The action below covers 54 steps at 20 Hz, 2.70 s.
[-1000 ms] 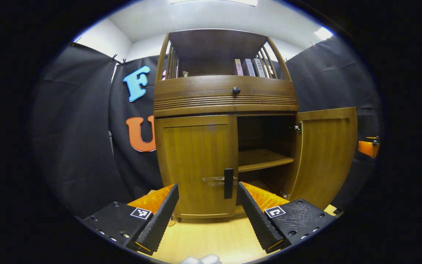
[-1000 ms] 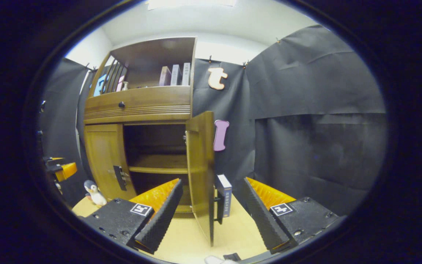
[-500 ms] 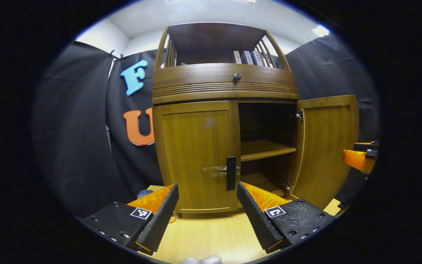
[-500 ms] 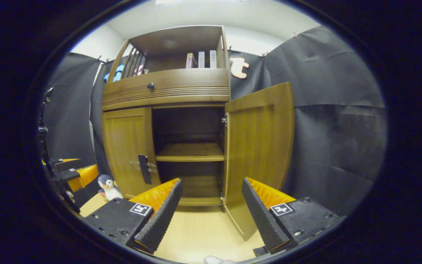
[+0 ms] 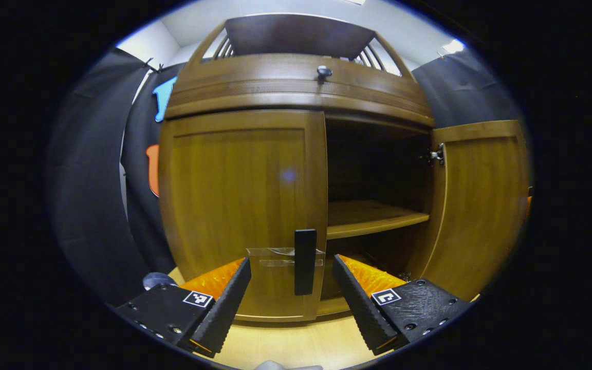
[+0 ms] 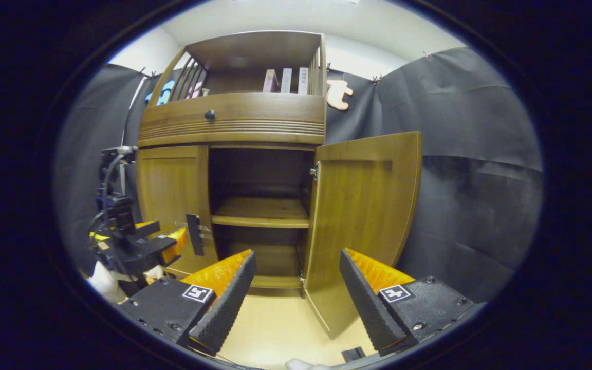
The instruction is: Open the right door of the double-door shoe cabinet with the right hand, and open the left door with the left hand.
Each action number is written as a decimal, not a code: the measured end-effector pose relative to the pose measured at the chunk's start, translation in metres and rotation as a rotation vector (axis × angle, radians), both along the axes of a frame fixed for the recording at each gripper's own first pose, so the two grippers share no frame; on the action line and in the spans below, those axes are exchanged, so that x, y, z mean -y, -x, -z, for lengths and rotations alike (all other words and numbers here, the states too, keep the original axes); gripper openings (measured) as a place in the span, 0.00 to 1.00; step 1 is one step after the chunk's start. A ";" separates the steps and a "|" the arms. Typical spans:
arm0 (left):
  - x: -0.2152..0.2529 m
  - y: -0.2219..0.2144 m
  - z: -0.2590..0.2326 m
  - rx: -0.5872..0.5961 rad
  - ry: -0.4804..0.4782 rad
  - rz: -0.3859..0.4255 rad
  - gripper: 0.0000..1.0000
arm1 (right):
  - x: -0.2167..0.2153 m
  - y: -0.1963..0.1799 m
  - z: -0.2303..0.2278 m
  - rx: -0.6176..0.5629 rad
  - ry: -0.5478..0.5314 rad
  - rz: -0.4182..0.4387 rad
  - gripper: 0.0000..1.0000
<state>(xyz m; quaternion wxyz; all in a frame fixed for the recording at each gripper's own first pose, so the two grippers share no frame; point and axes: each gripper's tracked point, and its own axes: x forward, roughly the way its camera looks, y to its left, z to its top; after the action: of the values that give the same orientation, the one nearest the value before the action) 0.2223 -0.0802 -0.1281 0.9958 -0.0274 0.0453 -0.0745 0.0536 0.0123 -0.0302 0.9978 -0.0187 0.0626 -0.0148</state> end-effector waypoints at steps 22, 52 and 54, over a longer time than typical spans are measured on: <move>0.022 -0.062 0.033 -0.032 -0.009 0.004 0.23 | 0.012 0.016 0.011 -0.068 0.020 -0.027 1.00; -0.068 0.088 0.034 -0.013 -0.038 0.029 0.22 | -0.046 0.036 0.041 -0.103 -0.058 -0.139 1.00; -0.076 0.093 0.035 -0.013 -0.029 0.031 0.22 | -0.056 0.035 0.040 -0.103 -0.058 -0.164 1.00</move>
<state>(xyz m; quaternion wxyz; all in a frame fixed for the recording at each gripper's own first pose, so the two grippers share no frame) 0.1291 -0.0038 -0.1633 0.9945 -0.0130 0.0535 -0.0891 0.0190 0.0682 -0.0706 0.9912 0.0045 0.1123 0.0695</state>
